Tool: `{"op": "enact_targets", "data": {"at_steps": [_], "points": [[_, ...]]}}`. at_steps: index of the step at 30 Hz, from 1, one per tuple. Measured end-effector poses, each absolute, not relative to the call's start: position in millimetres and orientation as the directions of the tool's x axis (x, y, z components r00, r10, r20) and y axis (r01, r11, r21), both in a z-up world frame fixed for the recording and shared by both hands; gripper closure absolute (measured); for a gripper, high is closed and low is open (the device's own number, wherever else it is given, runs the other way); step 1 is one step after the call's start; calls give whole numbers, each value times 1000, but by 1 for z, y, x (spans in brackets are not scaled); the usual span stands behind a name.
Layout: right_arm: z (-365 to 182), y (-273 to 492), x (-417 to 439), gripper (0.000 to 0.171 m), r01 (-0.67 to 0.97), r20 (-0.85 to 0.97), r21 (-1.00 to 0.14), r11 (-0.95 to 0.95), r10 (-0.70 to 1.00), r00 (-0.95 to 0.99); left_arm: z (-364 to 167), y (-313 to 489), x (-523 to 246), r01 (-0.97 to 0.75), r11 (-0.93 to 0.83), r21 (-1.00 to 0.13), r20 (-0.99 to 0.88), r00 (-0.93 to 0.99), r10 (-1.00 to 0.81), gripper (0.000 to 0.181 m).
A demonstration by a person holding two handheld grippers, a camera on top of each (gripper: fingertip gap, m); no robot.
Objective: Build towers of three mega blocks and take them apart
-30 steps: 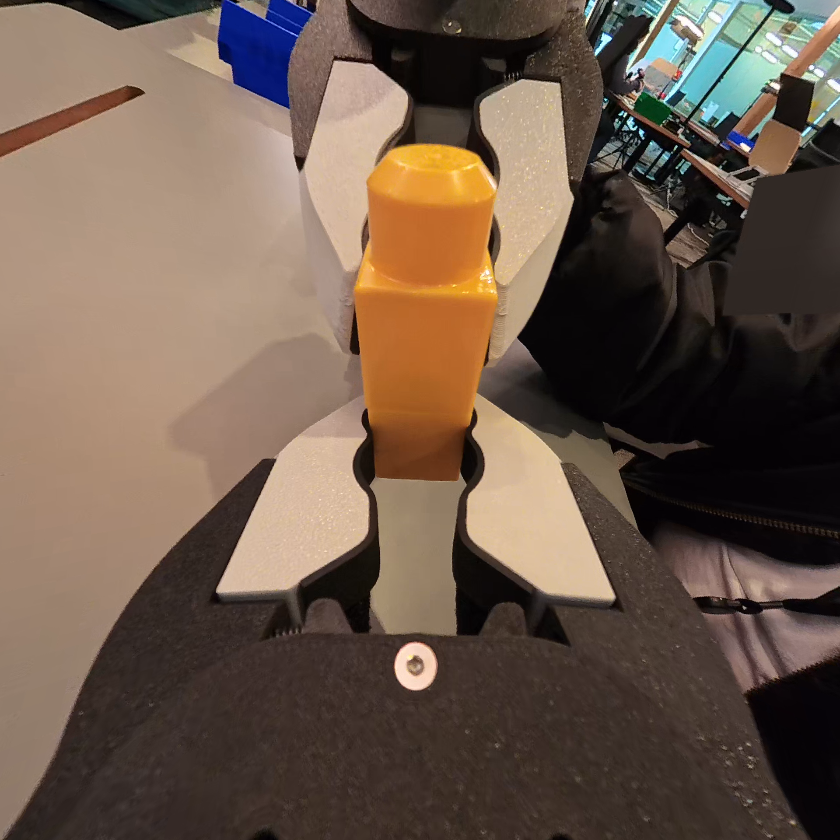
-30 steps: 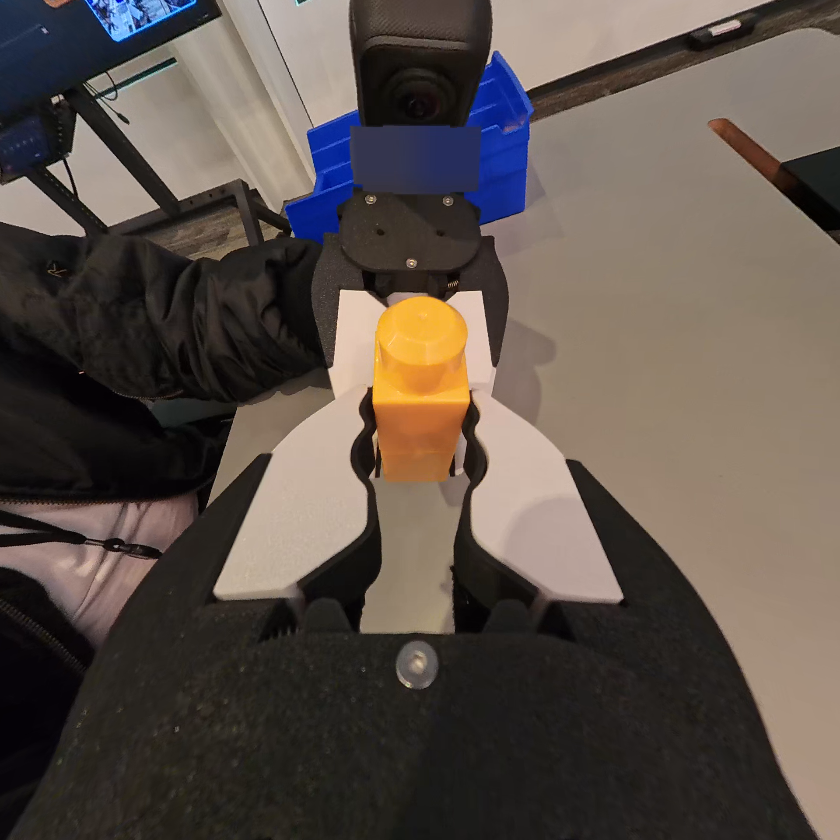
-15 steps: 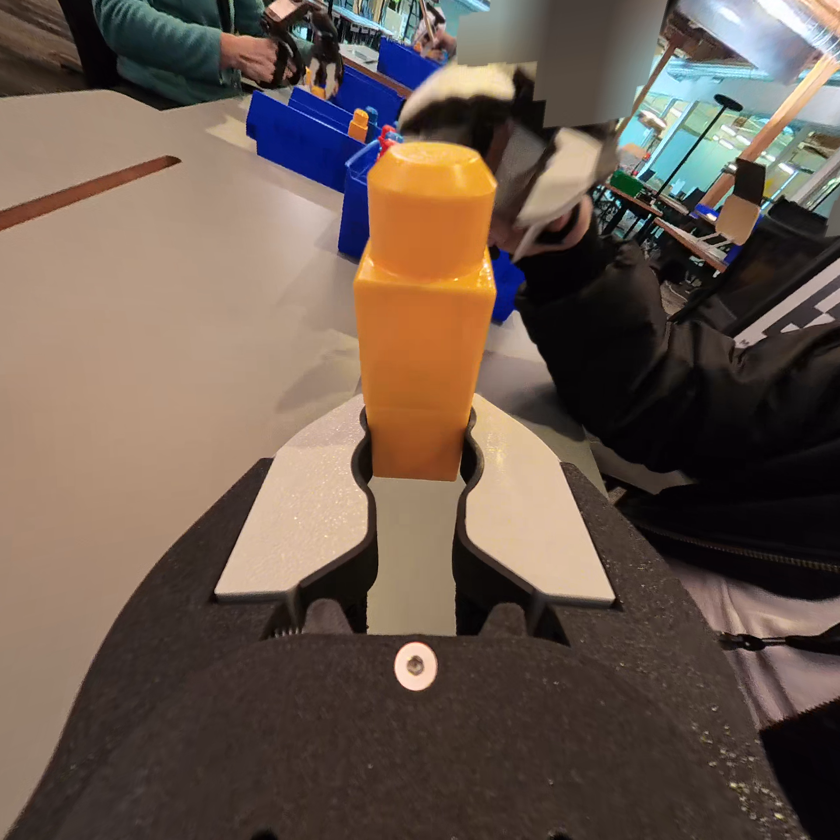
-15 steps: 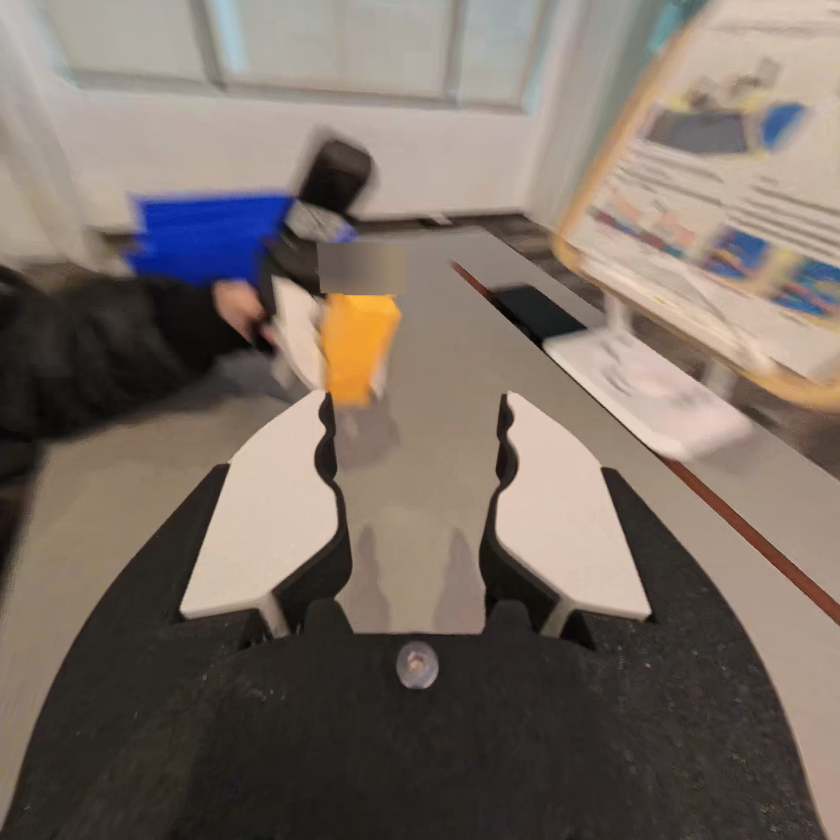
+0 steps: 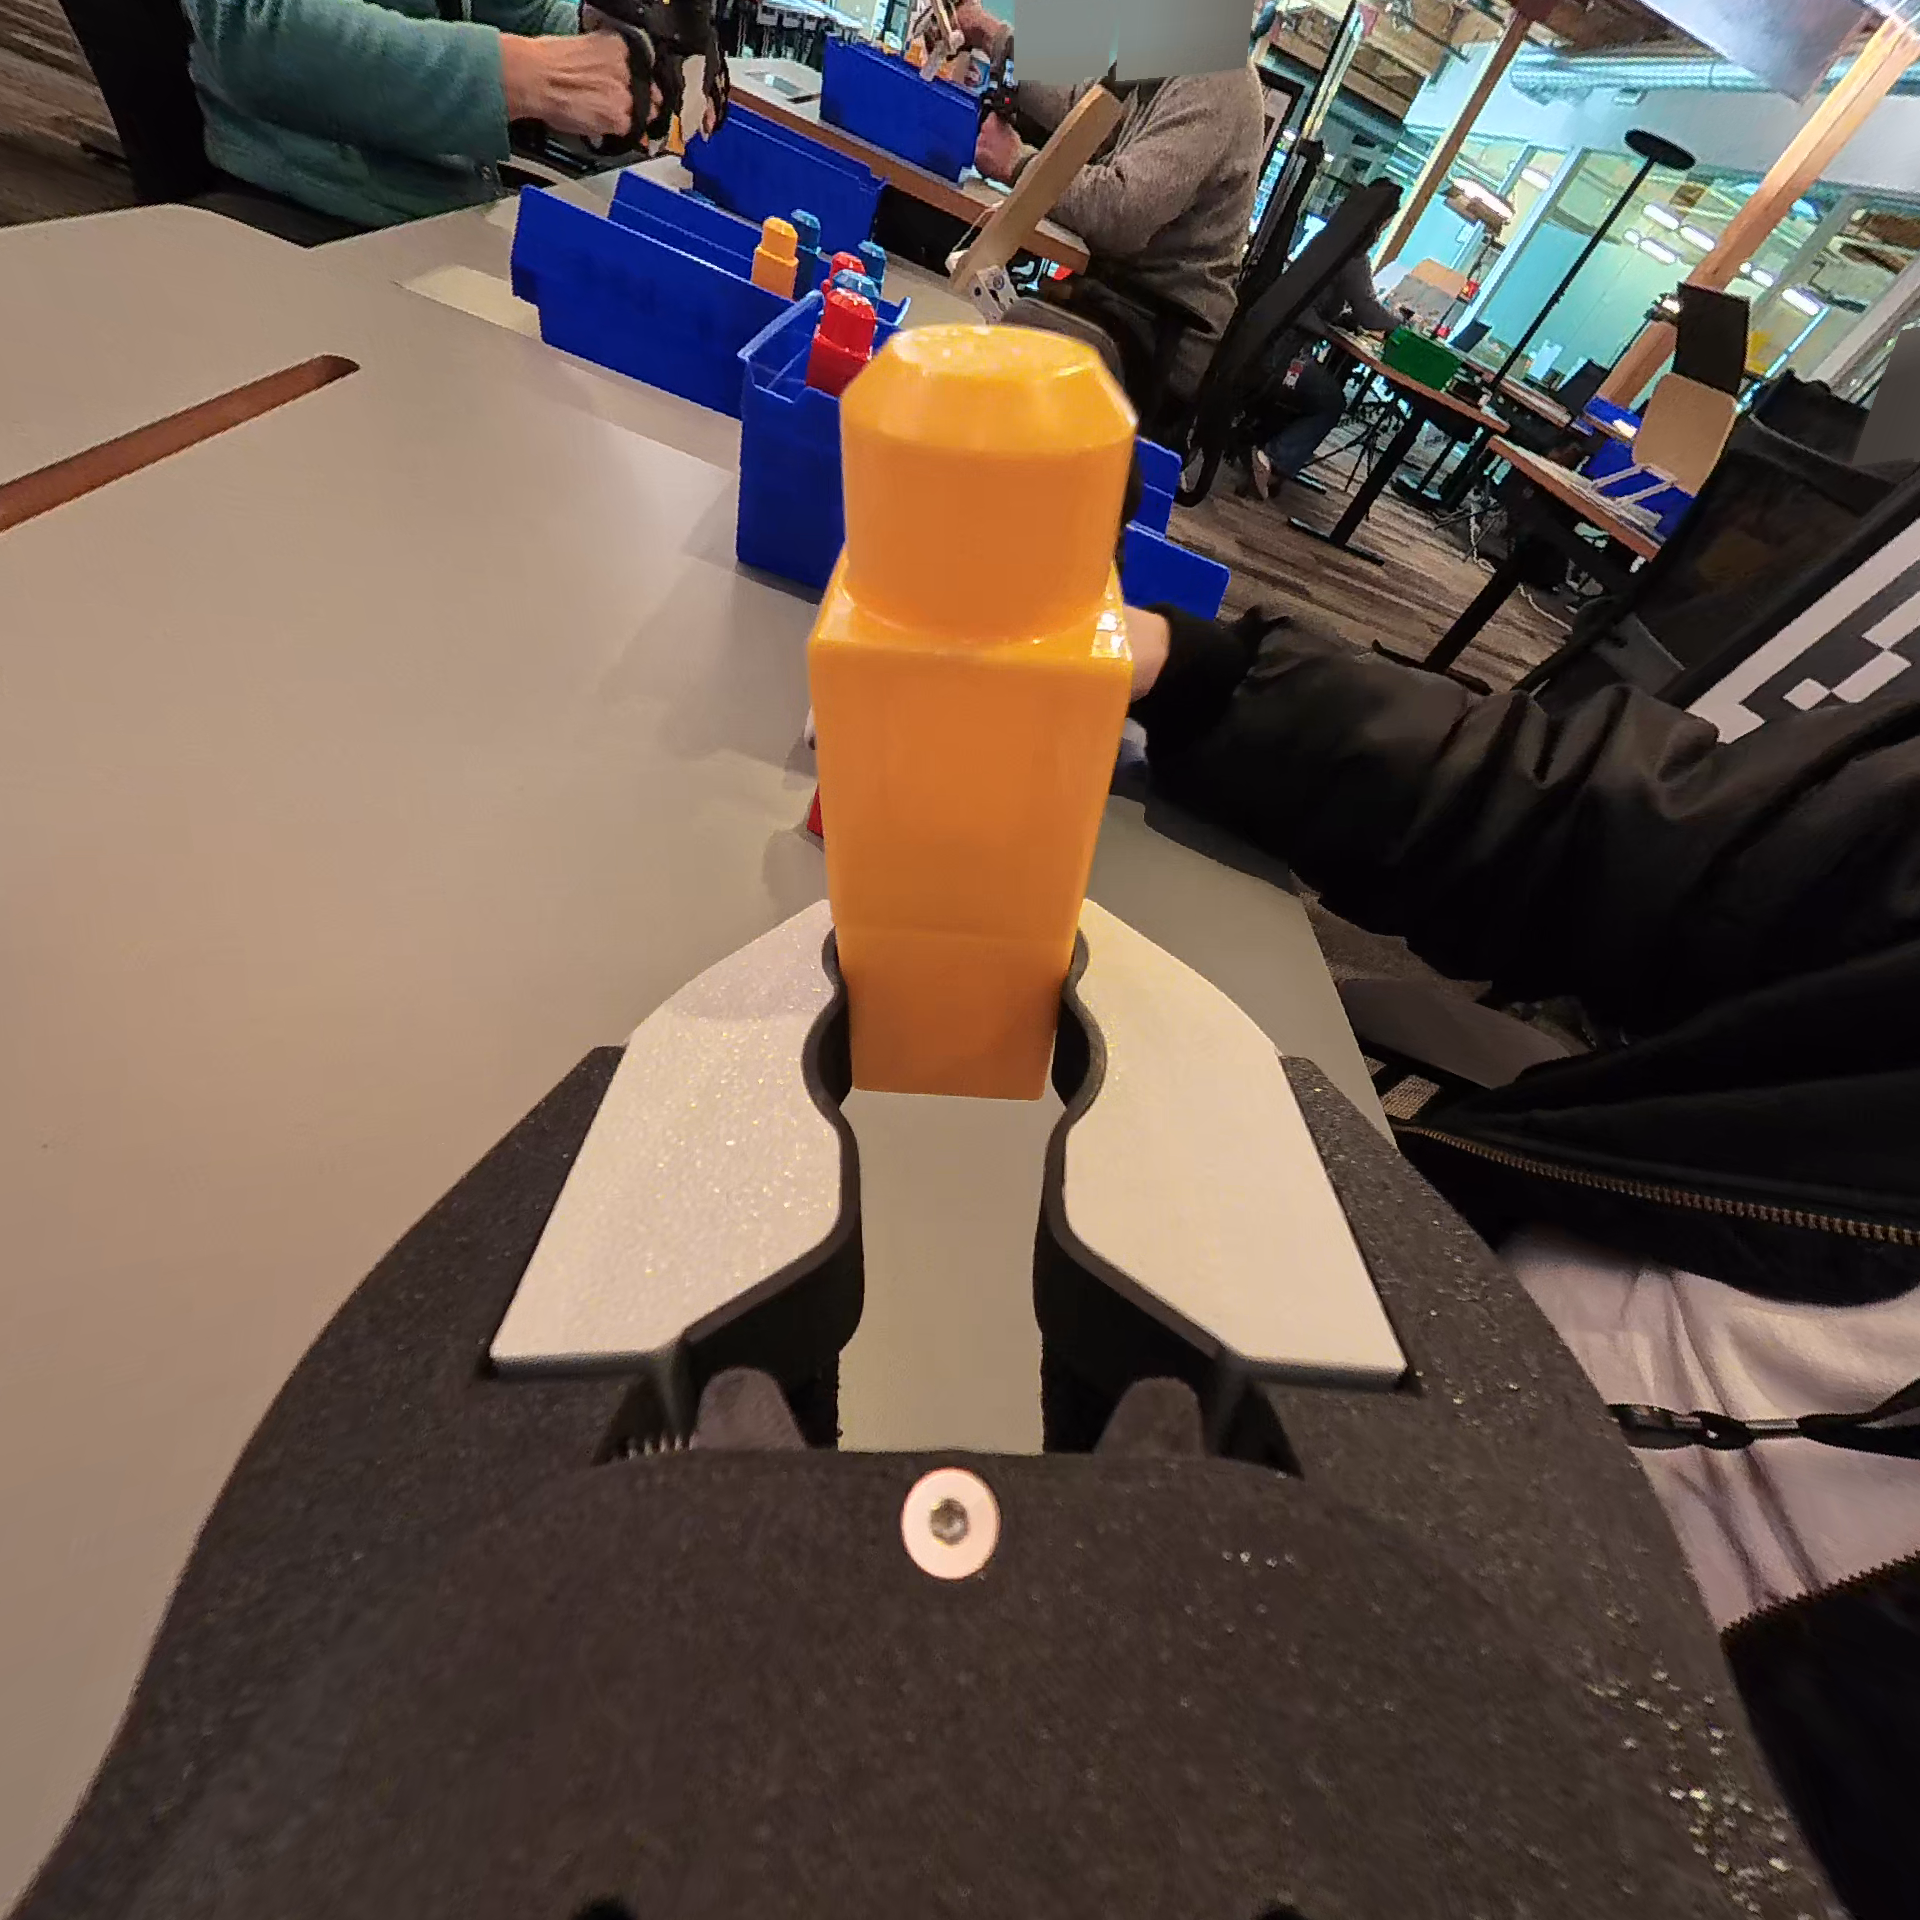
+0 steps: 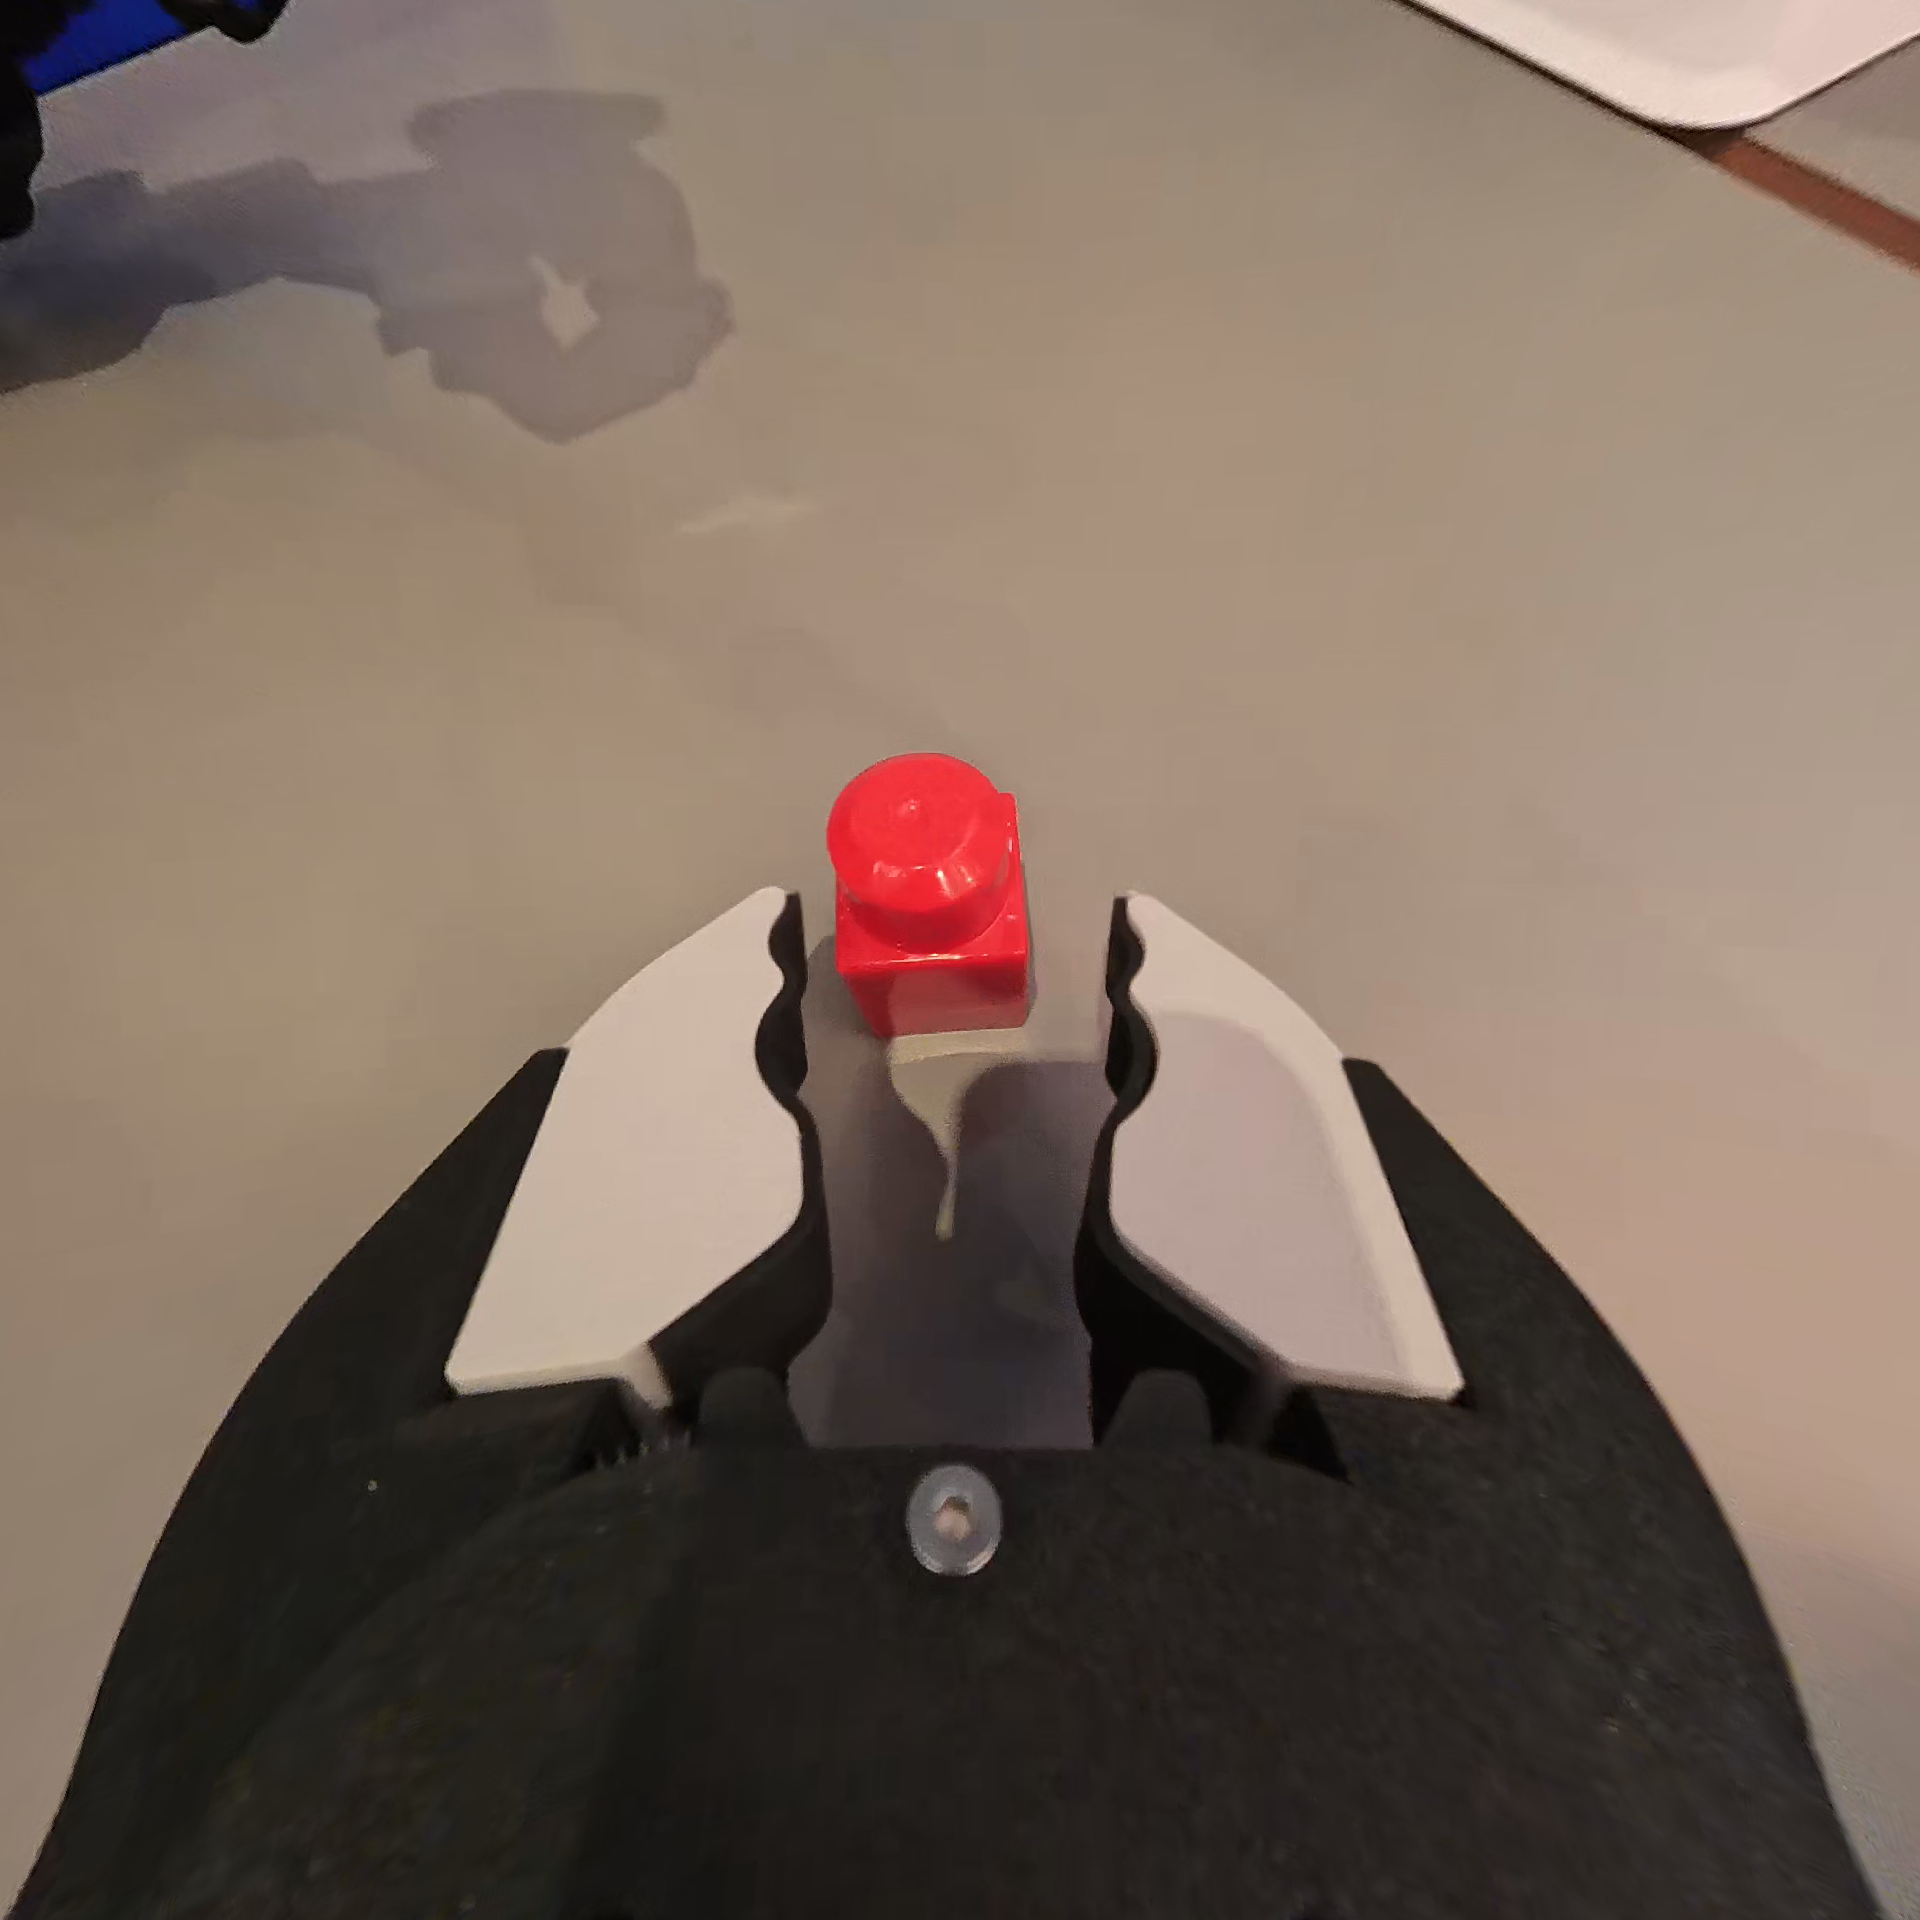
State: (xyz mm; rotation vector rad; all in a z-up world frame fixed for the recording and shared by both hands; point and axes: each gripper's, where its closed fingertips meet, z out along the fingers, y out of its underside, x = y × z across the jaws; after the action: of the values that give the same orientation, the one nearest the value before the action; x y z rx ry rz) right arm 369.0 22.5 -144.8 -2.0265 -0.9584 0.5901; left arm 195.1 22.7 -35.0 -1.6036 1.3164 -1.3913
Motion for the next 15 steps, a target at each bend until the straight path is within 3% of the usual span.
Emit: {"op": "enact_targets", "data": {"at_steps": [4, 6, 9, 12, 15], "points": [[-159, 24, 369, 121, 454, -89, -780, -431, 794, 602, -35, 23, 195, -278, -300, -913, 327, -57, -943, 146], [-159, 24, 366, 134, 458, -90, -783, -422, 804, 588, -35, 23, 194, -276, -297, -914, 325, -59, -944, 146], [-147, 28, 362, 135, 419, -98, -814, -402, 806, 584, -34, 22, 194, -276, -294, -915, 322, -60, -945, 146], [-72, 33, 334, 135, 216, -231, -901, -376, 837, 496, -34, 21, 195, -285, -282, -916, 310, -57, -949, 146], [20, 40, 295, 135, 118, -353, -904, -411, 872, 339, -37, 16, 198, -316, -264, -911, 296, -57, -953, 146]]}}
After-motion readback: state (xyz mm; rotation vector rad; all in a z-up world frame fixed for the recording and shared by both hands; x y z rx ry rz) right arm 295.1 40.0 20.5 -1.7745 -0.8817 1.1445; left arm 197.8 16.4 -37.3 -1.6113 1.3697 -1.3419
